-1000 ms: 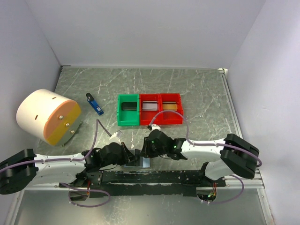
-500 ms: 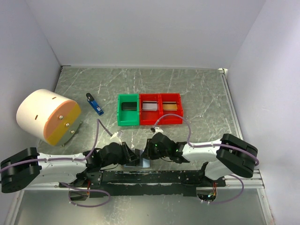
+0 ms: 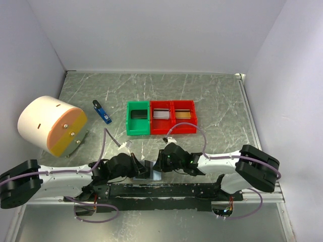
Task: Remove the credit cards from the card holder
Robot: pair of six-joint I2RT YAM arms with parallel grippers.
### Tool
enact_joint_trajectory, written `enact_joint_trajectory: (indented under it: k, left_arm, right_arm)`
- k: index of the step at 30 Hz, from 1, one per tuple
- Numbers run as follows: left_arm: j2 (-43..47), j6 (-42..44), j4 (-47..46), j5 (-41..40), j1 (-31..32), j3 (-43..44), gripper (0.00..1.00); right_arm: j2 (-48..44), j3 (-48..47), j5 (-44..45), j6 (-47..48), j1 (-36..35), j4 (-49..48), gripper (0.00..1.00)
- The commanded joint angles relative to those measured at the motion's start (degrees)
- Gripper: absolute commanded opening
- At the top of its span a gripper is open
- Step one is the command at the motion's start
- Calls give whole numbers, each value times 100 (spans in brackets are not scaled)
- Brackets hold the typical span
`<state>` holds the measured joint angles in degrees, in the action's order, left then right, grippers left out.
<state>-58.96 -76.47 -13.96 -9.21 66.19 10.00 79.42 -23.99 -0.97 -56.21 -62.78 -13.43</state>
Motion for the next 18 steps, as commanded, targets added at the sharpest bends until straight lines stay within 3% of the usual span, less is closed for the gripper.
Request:
enact_joint_trajectory:
  k: [1,6,10,18]
  left_arm:
    - [402,174,938,-156,-41,477,7]
    - [672,627,2638,-508,-138,1517,7]
    - [727,616,3197,-619,-174,1872,7]
    - [369,644,4513,-749,-216,2719,7]
  right_arm:
    - [-463,75,-40,187,27,373,22]
    - [-1103,-100,-27,349,60,709,27]
    - [-1527,-181,43,328,72,1224,29]
    - [-2563,-194,325,103,89,1908,43]
